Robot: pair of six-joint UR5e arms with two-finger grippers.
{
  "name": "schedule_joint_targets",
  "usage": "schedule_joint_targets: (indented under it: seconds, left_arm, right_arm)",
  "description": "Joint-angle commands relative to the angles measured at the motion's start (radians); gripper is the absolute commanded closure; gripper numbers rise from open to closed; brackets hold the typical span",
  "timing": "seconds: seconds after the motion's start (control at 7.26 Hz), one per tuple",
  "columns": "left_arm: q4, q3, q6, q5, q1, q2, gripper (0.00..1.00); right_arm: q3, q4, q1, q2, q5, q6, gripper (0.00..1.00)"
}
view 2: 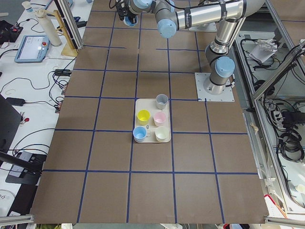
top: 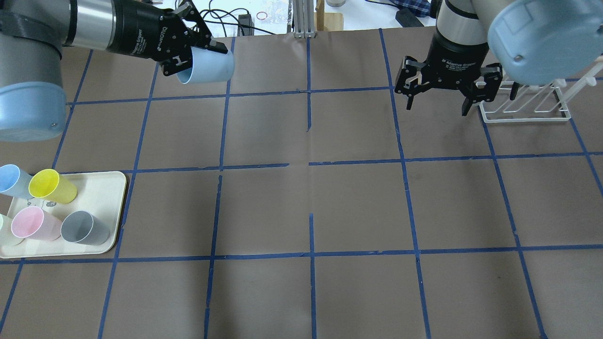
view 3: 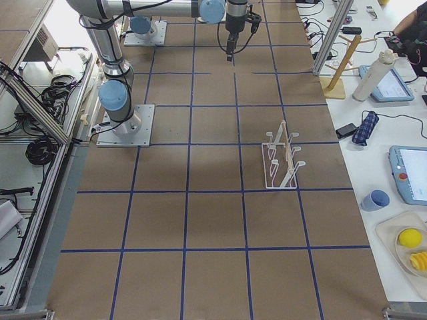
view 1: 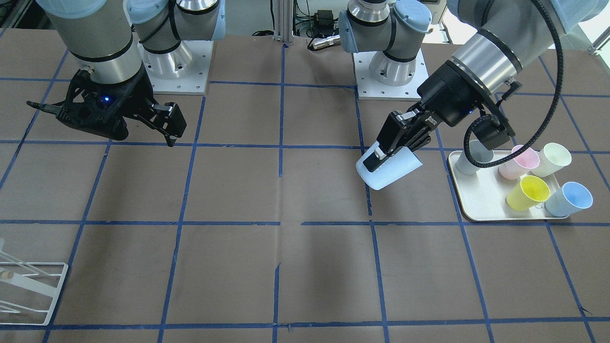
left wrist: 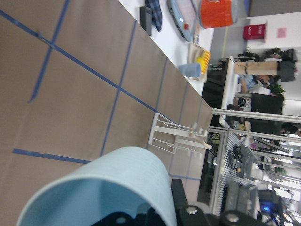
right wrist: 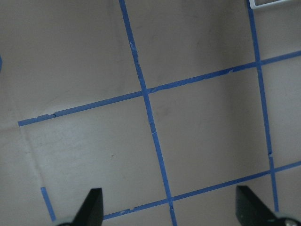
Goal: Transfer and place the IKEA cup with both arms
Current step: 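Carry the cup with the left gripper down toward the white tray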
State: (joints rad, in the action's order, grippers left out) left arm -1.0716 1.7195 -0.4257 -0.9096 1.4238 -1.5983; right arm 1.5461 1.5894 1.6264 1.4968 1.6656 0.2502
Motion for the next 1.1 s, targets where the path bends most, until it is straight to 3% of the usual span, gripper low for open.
schedule_joint_targets:
  seconds: [0.0, 0.14, 0.28, 0.55, 0.96]
  left_arm:
    - [-0.153, -0.017, 0.257, -0.298, -0.012, 0.001, 1.00]
    - [-0.174, -0.014, 0.395, -0.430, -0.029, -0.002, 1.00]
    - [-0.227, -0.012, 0.510, -0.501, -0.060, -0.003, 1.00]
    - [-0.309, 0.008, 0.695, -0.599, -0.173, -0.017, 1.00]
    - [-0.303, 0.012, 0.901, -0.686, -0.268, -0.104, 1.00]
  right_arm:
    - [0.006, 0.014, 0.001, 0.003, 0.025, -0.109, 0.00]
    - [0.006, 0.015, 0.001, 0.002, 0.016, -0.162, 0.00]
    - [0.006, 0.036, 0.001, 0.013, 0.016, -0.216, 0.00]
    - [0.006, 0.041, 0.001, 0.016, 0.019, -0.236, 0.00]
    - [0.005, 0.043, 0.001, 0.023, 0.023, -0.298, 0.00]
